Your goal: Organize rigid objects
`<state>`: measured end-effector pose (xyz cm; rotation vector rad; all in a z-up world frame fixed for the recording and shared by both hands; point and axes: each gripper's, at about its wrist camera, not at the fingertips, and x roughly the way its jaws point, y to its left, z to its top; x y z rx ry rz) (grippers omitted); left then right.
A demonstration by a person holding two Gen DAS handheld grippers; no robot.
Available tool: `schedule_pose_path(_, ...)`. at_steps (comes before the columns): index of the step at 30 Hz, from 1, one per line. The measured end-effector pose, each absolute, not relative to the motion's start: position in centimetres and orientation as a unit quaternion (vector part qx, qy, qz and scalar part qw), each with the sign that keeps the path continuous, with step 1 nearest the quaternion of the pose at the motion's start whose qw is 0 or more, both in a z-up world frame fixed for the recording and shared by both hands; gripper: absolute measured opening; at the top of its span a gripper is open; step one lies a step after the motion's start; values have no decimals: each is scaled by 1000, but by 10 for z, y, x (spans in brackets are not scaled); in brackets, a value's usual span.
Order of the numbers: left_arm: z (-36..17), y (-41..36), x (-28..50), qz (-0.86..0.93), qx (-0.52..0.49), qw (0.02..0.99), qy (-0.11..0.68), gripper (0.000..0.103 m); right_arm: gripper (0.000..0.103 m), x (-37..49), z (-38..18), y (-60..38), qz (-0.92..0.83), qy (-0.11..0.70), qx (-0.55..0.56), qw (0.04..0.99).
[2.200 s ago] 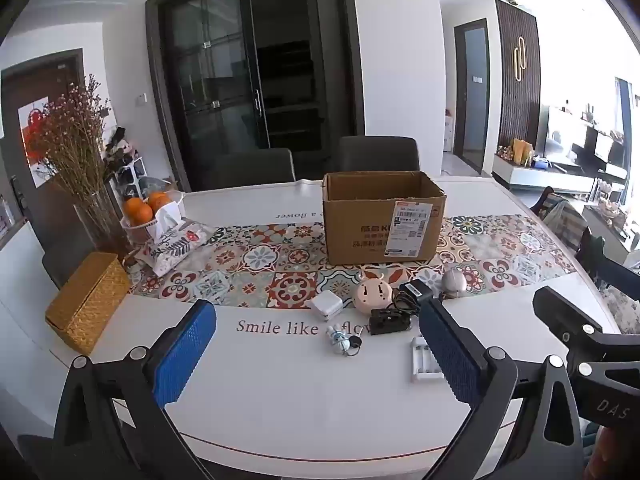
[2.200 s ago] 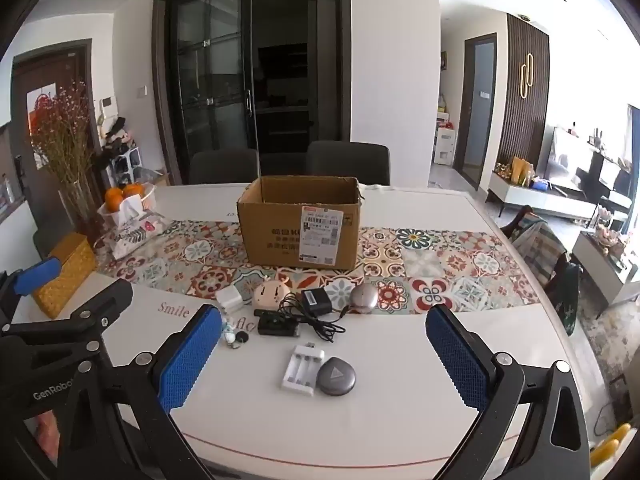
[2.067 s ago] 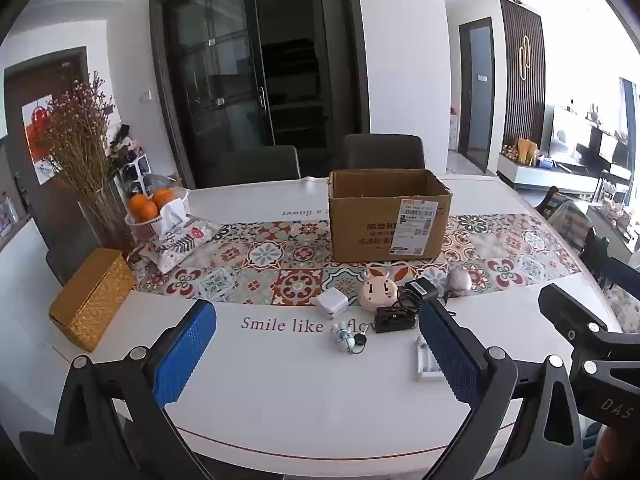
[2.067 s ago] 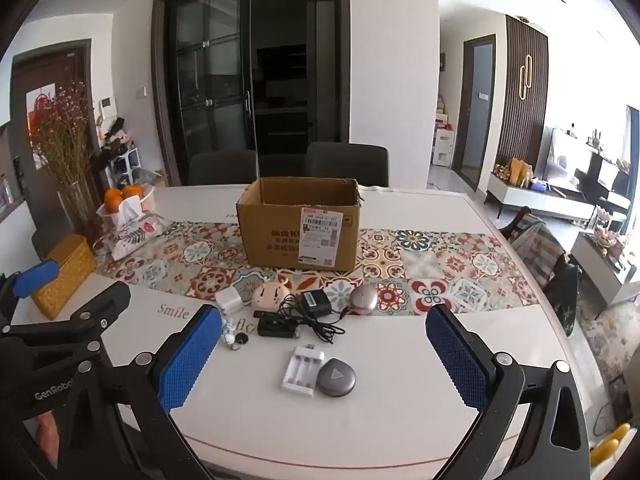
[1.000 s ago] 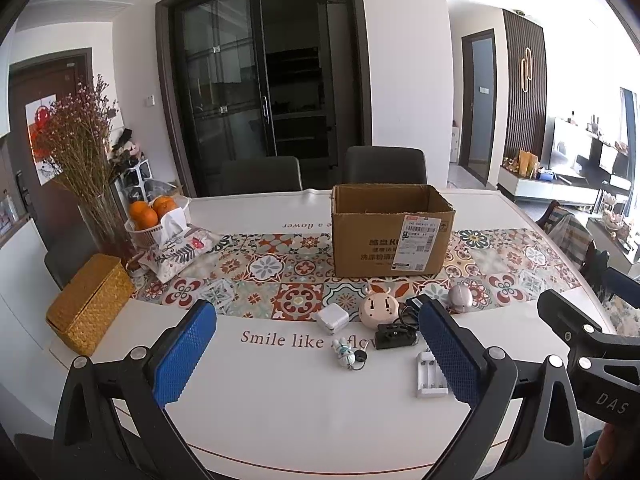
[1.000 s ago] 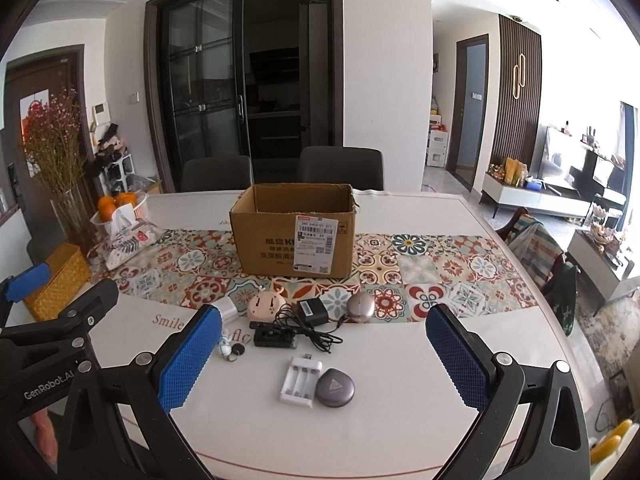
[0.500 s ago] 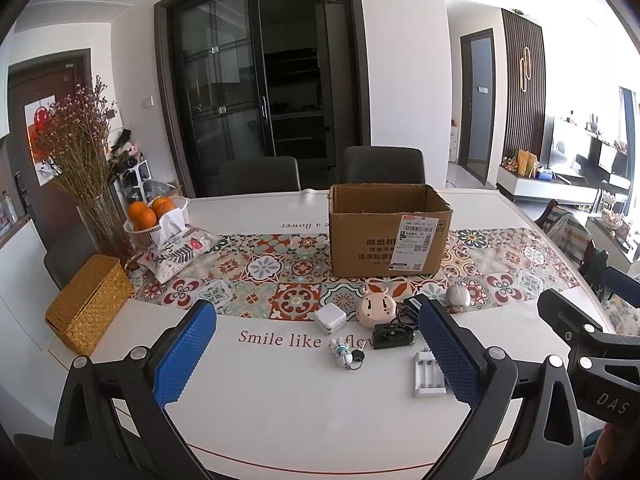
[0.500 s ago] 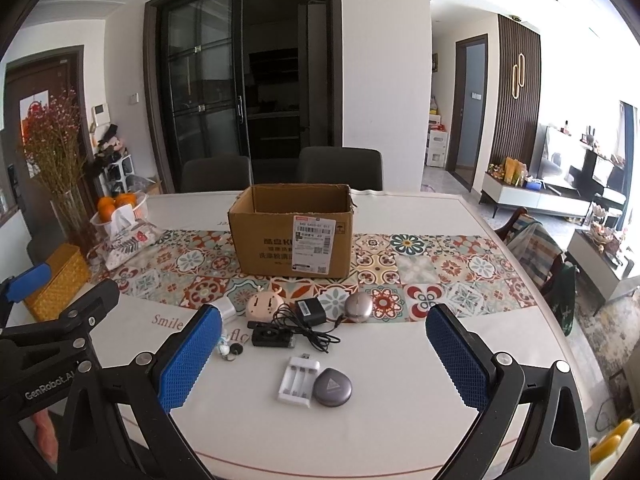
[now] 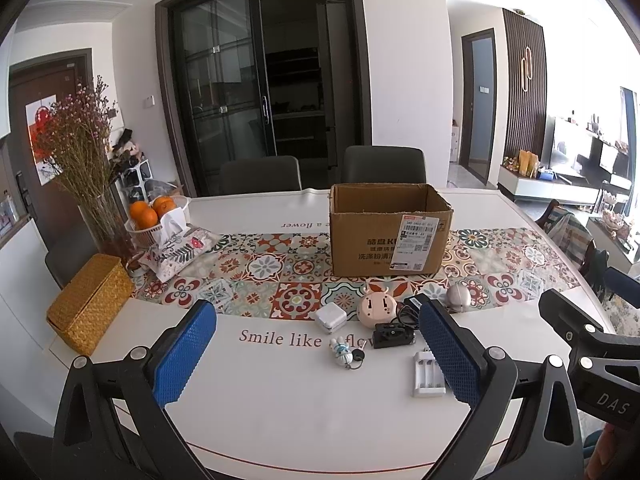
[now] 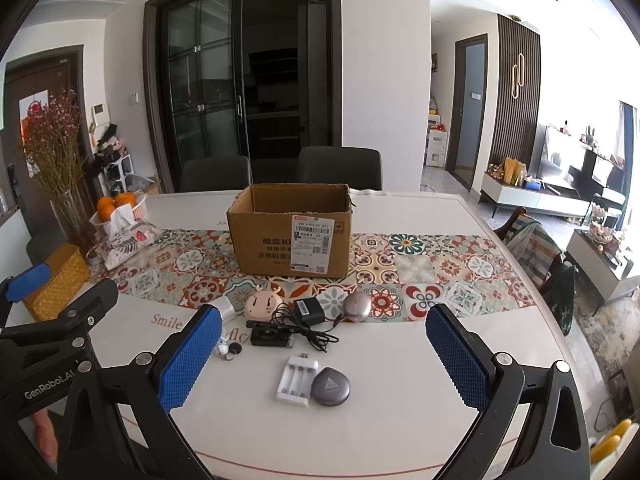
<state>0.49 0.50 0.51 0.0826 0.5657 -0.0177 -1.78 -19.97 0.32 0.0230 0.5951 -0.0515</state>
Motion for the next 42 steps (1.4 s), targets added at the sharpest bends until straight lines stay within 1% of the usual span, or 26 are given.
schedule_pose_path(27,1,1,4,2,43,957,287,103,103,-16,-3,-205,-21,303,14,953)
schedule_pose_path(34,-18,-8,13,-2,43,945,324,103,102,-5,-24,-212,-8,338,19,941)
schedule_pose_path(38,-44,-17,24,-11,46,929,368,103,102,9,-51,-219,4,385,28,923)
schedule_pose_path(42,-70,-25,33,-8,58,914,402,103,102,20,-76,-223,10,414,22,910)
